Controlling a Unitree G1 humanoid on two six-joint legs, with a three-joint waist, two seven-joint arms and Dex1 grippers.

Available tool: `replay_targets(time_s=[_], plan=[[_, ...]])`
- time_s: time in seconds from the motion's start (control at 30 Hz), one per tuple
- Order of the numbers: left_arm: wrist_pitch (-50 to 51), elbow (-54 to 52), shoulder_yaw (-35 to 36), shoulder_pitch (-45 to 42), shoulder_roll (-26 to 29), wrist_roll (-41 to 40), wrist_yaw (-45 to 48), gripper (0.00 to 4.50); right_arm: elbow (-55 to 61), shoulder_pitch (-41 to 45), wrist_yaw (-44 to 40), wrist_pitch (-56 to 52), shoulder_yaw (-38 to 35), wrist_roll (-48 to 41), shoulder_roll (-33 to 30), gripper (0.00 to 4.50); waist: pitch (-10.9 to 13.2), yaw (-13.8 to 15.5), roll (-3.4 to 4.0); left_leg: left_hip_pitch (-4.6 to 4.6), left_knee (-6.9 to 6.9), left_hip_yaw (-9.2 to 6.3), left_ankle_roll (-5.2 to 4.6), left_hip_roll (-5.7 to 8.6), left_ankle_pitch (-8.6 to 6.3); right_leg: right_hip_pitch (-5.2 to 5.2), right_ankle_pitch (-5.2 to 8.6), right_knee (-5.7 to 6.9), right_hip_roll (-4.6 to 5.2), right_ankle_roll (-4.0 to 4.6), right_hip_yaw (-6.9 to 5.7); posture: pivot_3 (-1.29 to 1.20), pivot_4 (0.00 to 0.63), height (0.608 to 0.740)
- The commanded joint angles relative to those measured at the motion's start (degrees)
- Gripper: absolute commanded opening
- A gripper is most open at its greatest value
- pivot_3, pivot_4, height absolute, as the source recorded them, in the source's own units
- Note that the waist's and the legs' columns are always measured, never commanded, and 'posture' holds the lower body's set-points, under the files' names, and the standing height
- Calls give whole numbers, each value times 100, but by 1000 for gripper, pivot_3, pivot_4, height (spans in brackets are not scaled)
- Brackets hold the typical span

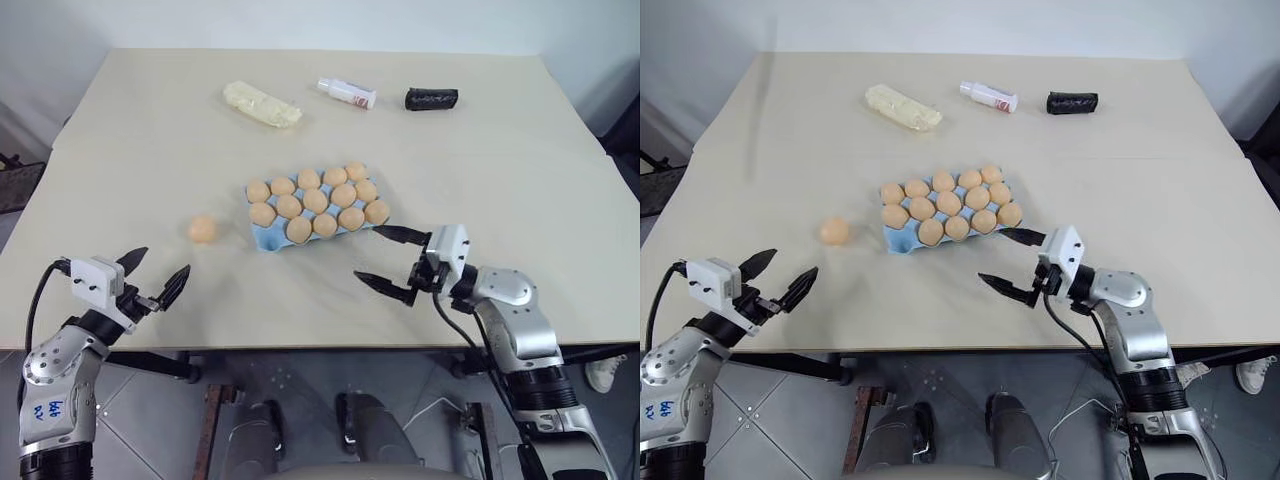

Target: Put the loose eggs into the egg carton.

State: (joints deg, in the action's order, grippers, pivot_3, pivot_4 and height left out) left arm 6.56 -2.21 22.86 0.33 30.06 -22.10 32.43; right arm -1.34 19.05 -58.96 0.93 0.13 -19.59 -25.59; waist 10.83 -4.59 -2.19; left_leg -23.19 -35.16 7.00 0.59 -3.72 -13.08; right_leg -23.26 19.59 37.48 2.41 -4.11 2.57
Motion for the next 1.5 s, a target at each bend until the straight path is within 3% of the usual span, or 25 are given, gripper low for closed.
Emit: replay_targets(time_s=[0.03, 0.27, 0.43, 0.53, 0.73, 0.8, 0.9, 1.03, 1.33, 1.5], plan=[[-50, 294, -281, -508, 12, 209, -66, 4343, 153, 26, 39, 130, -29, -59, -8, 4497, 0, 15, 0, 0, 0, -2, 2, 0, 2, 0, 0, 1, 0, 0, -1, 0, 150, 740], [-193, 1573, -837, -1942, -253, 767, -476, 4343, 294, -68, 142, 123, 75, 23, -11, 4497, -1, 113, -1, -1, -4, 0, -12, 3, 11, 2, -2, 1, -2, -4, -2, 0, 150, 740], [-371, 2297, -1139, -2448, -454, 950, -439, 4343, 437, -139, 316, 115, 100, 25, 12, 4497, -1, 142, -1, -1, -4, 6, -8, -1, 9, -3, -2, 1, -10, -4, 0, 0, 150, 740], [-416, 2455, -1194, -2543, -519, 988, -450, 3825, 541, -172, 398, 65, 114, 6, 2, 4500, -1, 144, -1, -2, -8, 9, -9, 0, 9, -4, -4, 2, -10, -7, -1, 0, 150, 740], [-637, 2442, -1171, -2525, -535, 854, -245, 1981, 791, -350, 545, -72, 68, -30, -62, 4500, -1, 152, -1, -1, -17, 5, -8, 0, 11, -3, -4, 15, -9, -7, 0, 0, 150, 740], [-777, 2349, -1131, -2503, -553, 739, -91, 1764, 820, -386, 577, -94, 48, -21, -81, 4500, -1, 156, -1, -1, -18, 5, -8, 0, 11, -2, -4, 16, -9, -7, 0, 0, 150, 740], [-954, 2042, -1123, -2463, -575, 451, 346, 1764, 838, -419, 614, -100, 29, -14, -110, 4500, -1, 155, -1, -1, -20, 7, -9, 0, 11, -2, -4, 16, -8, -7, -2, 0, 150, 740], [-1159, 1585, -1791, -2600, -547, 566, 1243, 1764, 839, -450, 712, -79, 26, 23, -132, 4500, -1, 168, -1, -3, -19, 6, -8, 0, 12, -2, -4, 16, -9, -7, -2, 0, 150, 740], [-1314, 2281, -2211, -3126, -845, 897, 1288, 1764, 977, -525, 976, -45, 83, 96, -76, 4500, -1, 155, -1, -2, -41, 7, -14, 0, 9, 3, -8, 20, -14, -13, 7, 0, 150, 740], [-1479, 2519, -2135, -3250, -918, 896, 1241, 3318, 1180, -652, 1082, -96, 84, 77, -80, 4500, -1, 164, -1, -3, -42, 4, -13, -2, 9, 2, -8, 23, -17, -13, 6, 0, 150, 740]])
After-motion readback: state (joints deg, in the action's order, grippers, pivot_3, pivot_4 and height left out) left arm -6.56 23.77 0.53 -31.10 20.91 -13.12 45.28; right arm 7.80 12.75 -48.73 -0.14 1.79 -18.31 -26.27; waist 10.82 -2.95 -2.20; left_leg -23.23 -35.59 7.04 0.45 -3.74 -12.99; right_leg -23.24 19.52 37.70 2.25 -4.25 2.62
